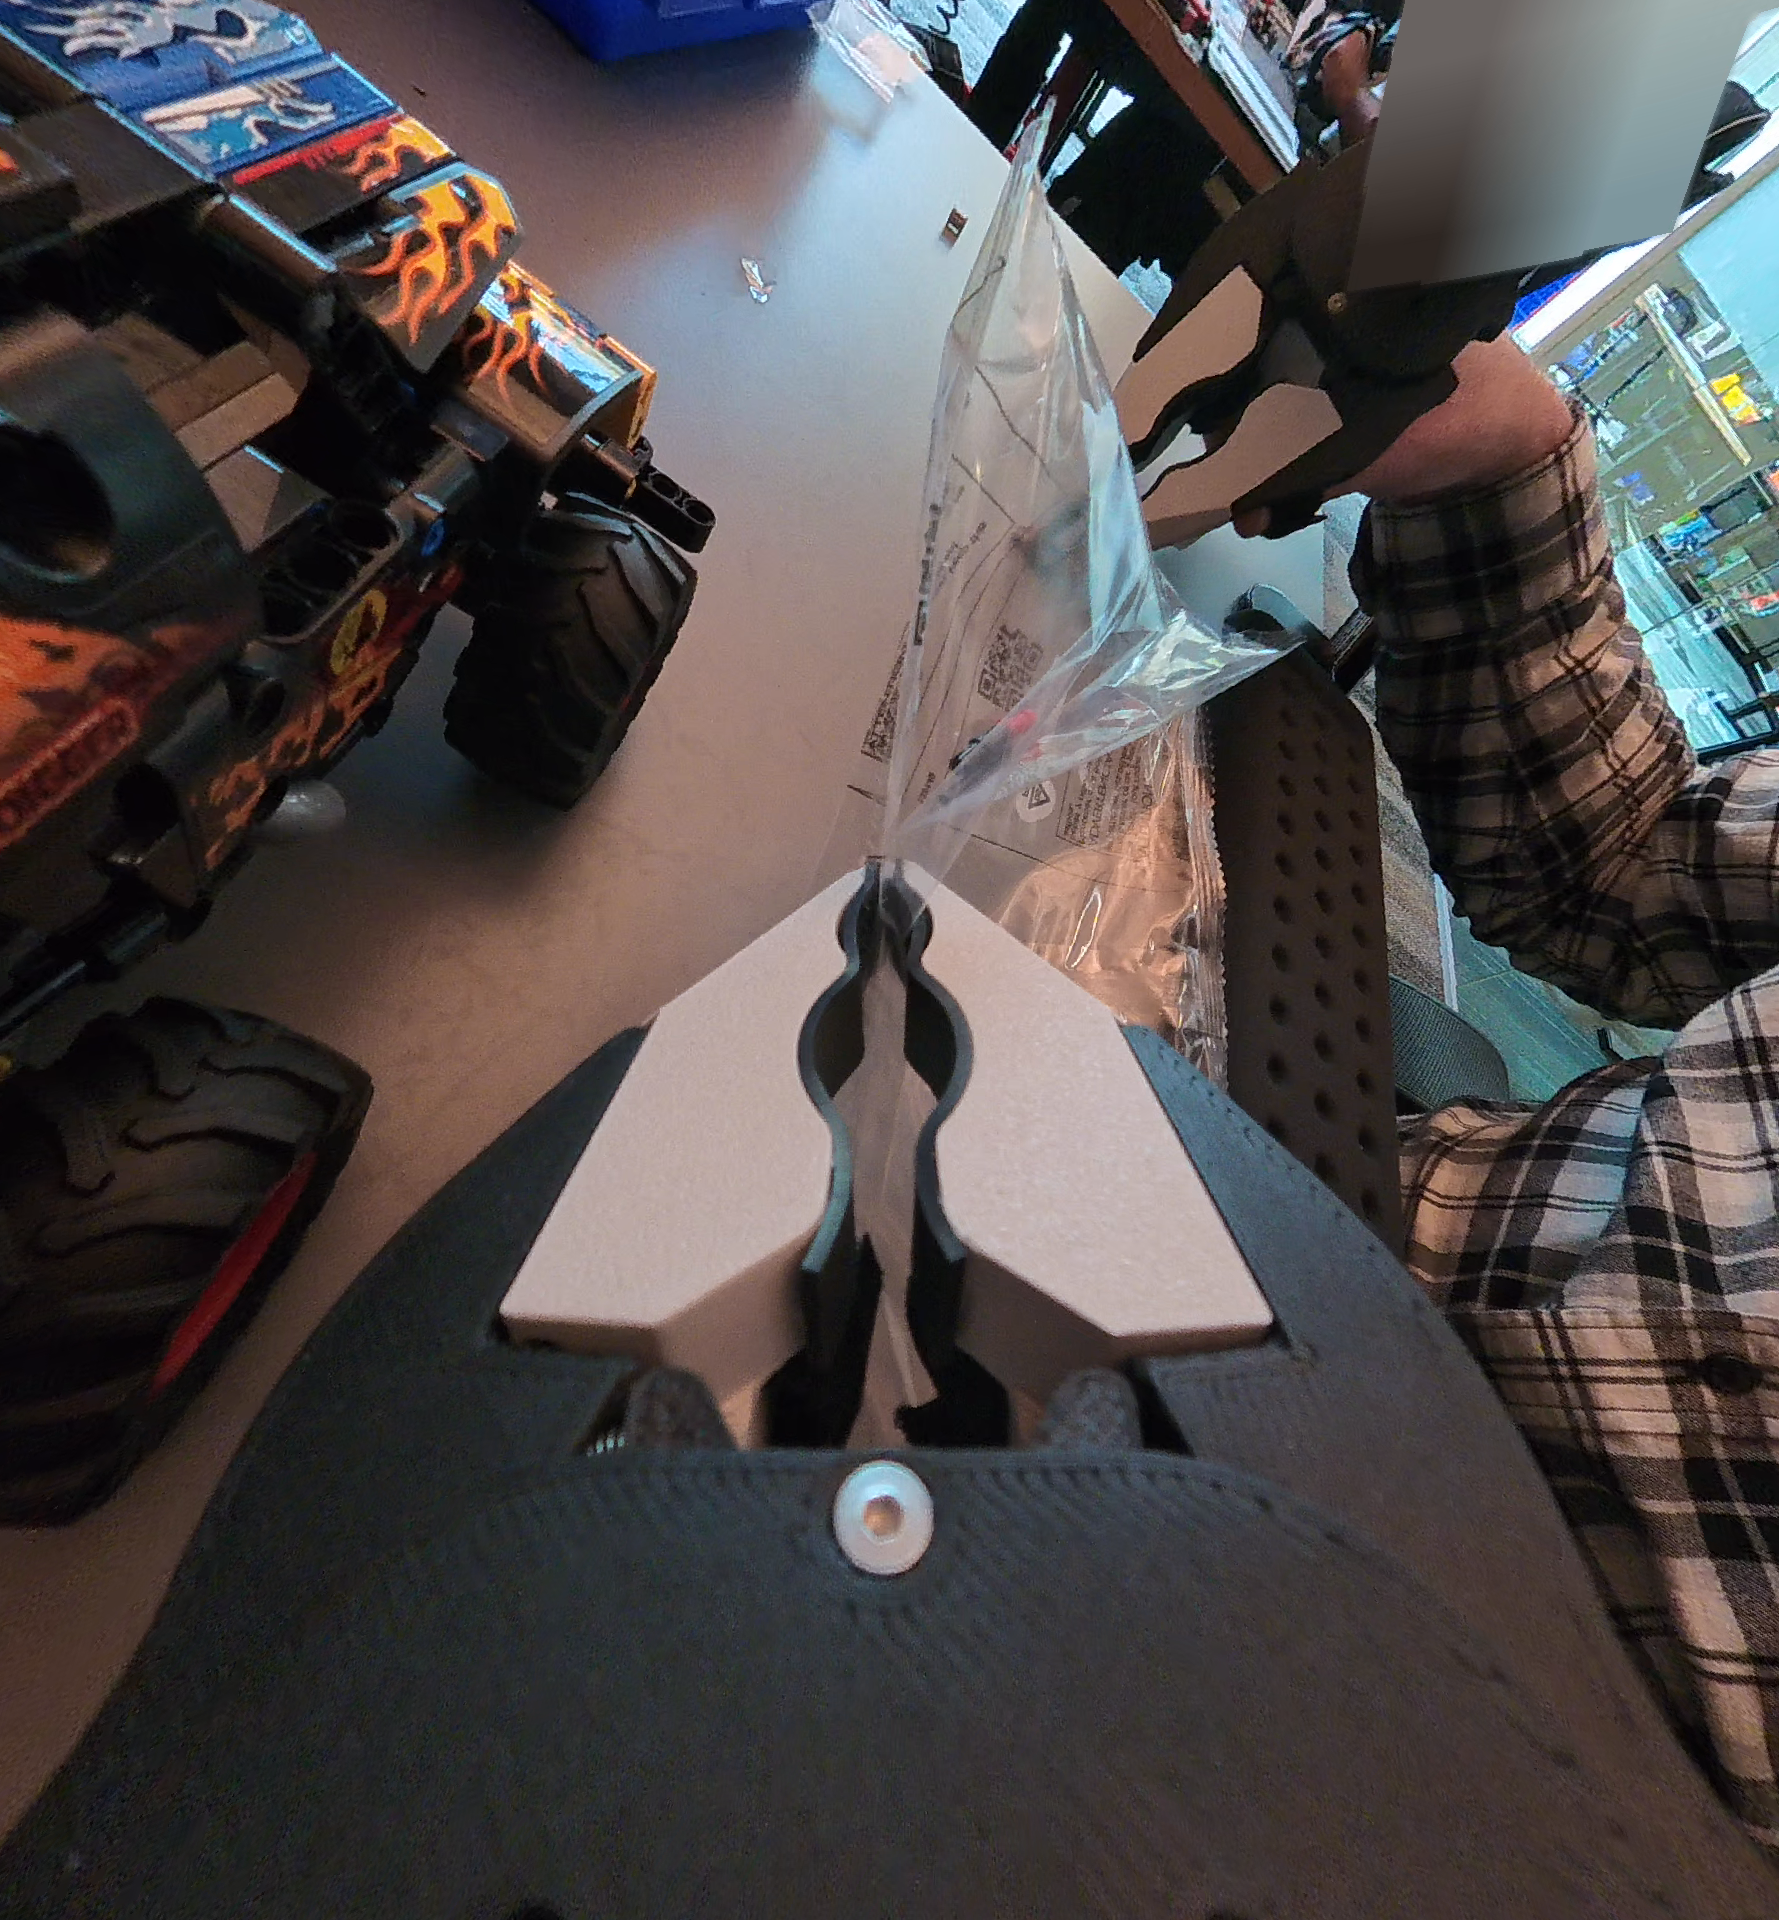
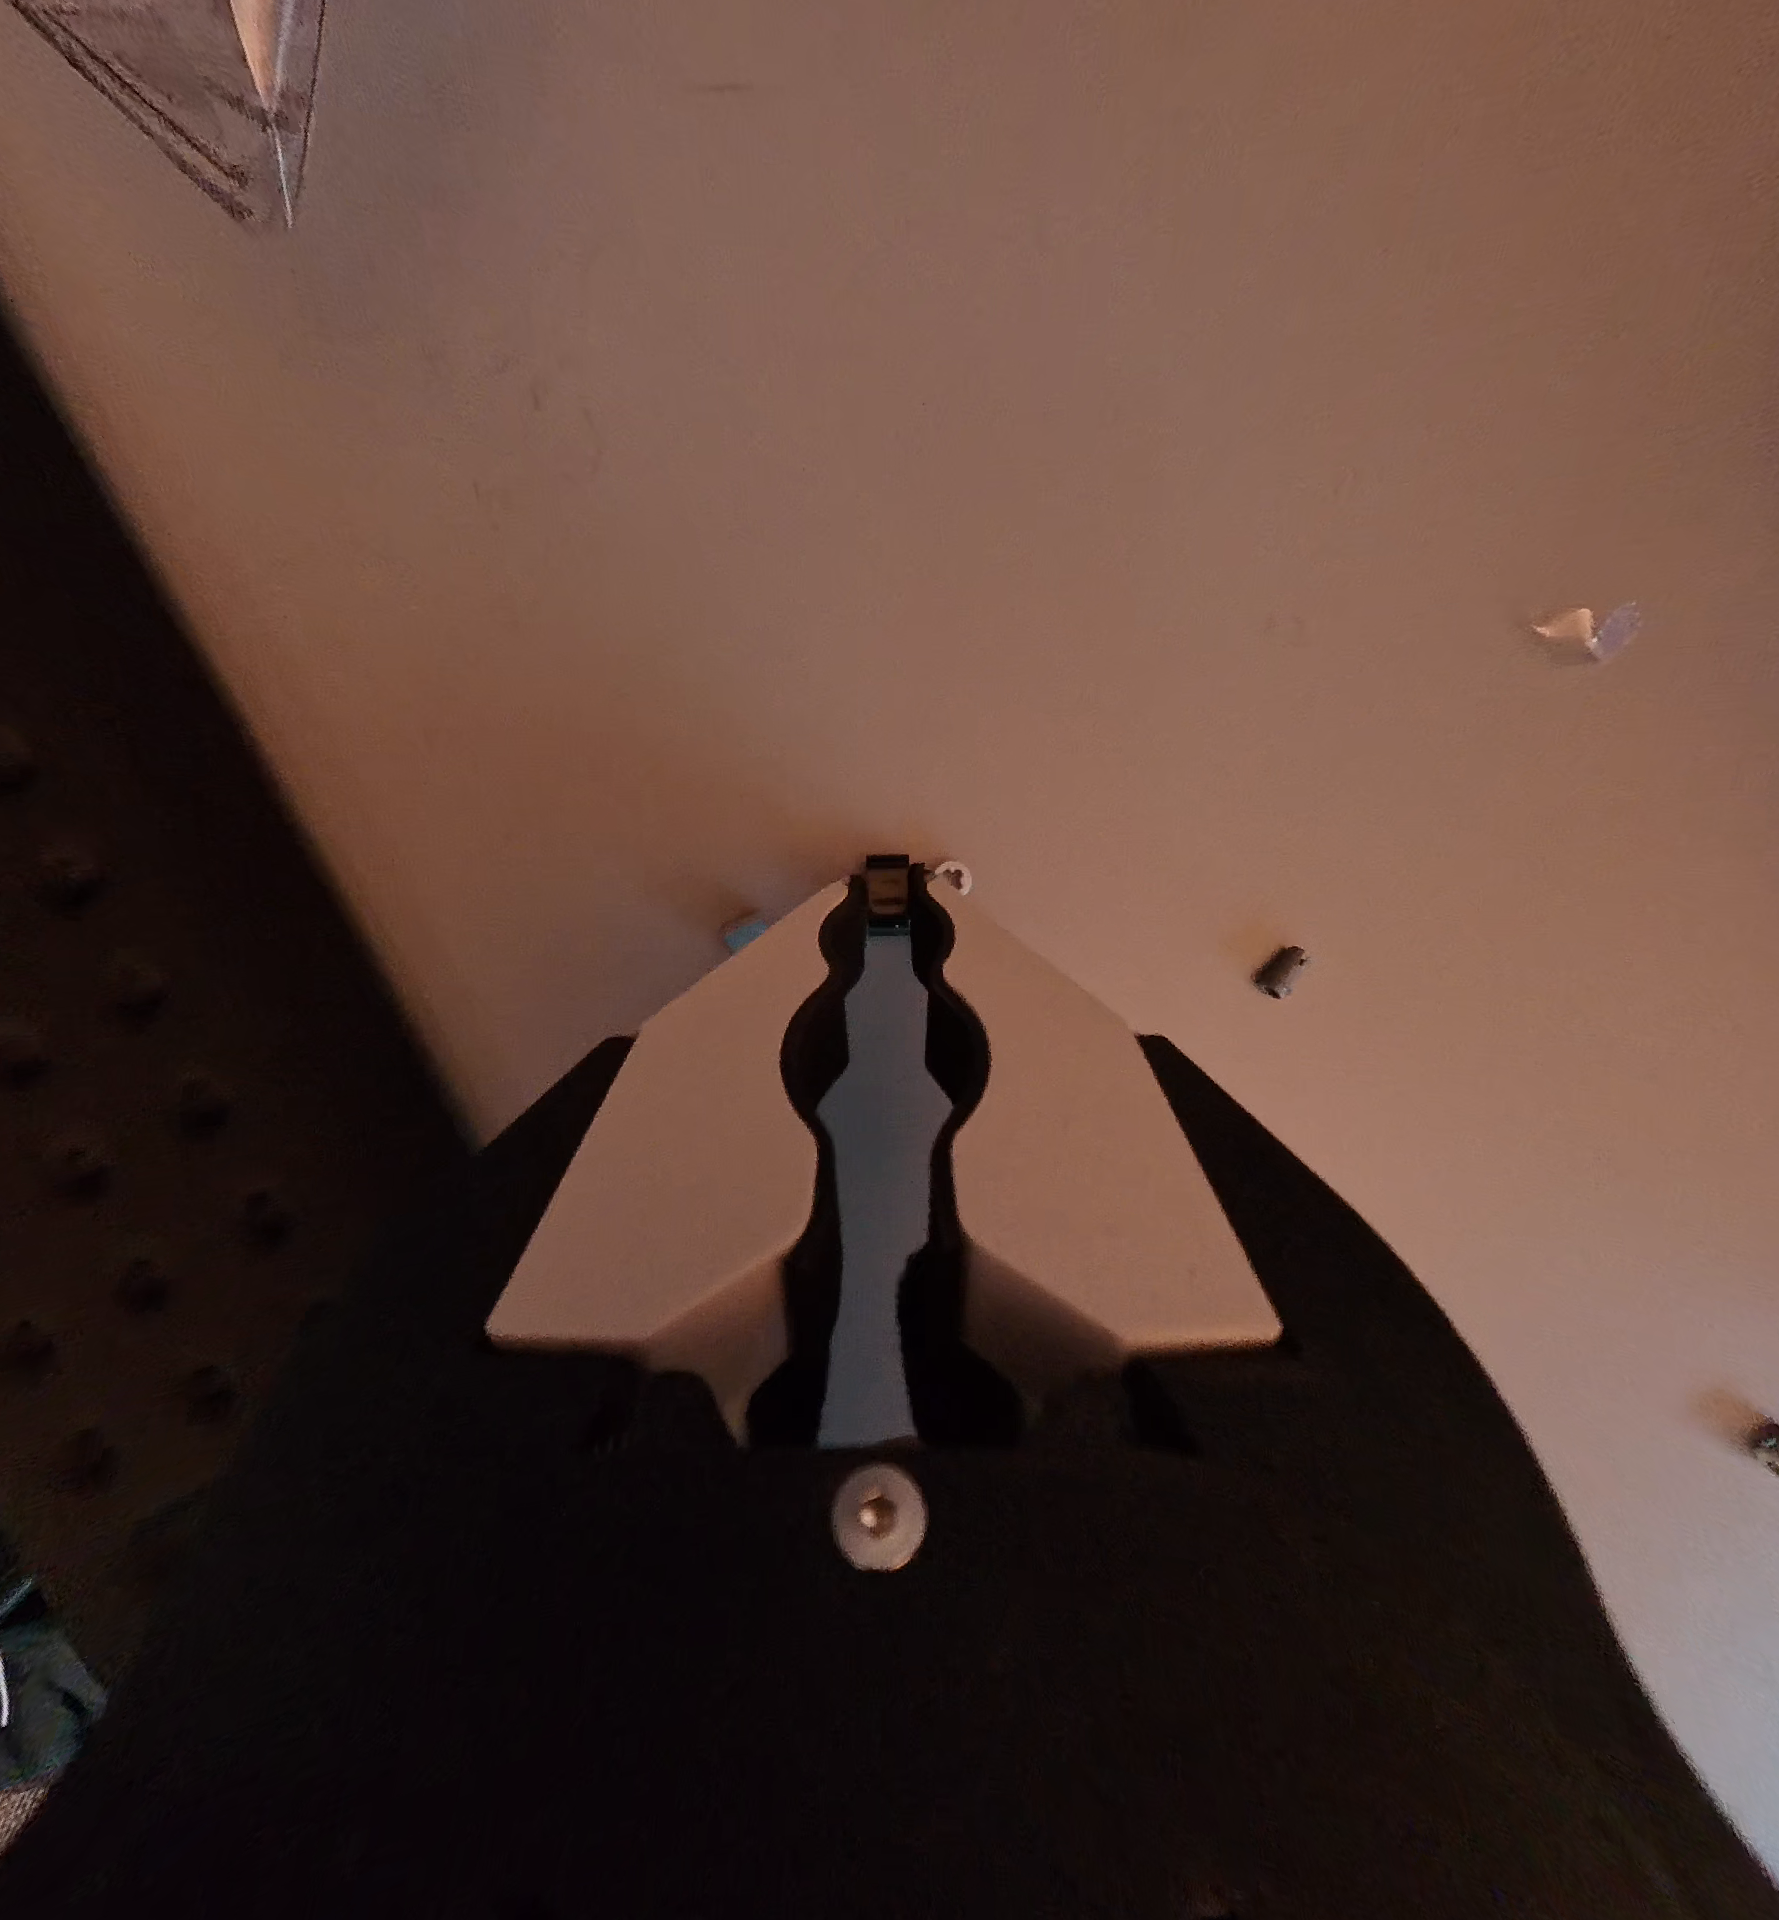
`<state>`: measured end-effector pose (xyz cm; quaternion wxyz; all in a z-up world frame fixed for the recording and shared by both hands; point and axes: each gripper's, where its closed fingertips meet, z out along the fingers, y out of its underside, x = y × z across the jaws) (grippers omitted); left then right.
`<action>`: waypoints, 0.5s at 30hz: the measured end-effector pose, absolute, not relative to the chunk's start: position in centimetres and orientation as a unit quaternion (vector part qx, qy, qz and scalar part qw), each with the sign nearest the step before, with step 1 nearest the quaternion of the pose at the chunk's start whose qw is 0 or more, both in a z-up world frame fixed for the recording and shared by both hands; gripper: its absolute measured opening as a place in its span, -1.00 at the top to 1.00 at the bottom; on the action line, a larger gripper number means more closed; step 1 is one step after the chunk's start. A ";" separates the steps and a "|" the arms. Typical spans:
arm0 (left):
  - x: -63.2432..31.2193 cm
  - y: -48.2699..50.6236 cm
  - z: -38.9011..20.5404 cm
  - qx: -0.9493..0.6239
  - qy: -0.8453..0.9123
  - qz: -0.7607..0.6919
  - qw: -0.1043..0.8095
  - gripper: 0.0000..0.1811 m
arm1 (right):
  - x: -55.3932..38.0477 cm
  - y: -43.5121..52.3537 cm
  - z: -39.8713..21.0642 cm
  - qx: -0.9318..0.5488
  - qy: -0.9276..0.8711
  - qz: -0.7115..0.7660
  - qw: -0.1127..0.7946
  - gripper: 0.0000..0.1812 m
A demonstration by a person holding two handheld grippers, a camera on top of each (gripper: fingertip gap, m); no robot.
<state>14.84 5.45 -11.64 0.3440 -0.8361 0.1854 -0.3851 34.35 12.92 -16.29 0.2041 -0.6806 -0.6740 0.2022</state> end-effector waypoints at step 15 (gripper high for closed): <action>14.8 5.5 -11.7 -0.836 0.183 -0.387 0.343 1.00 | 20.8 6.7 -8.0 -0.572 -0.701 0.311 0.291 0.83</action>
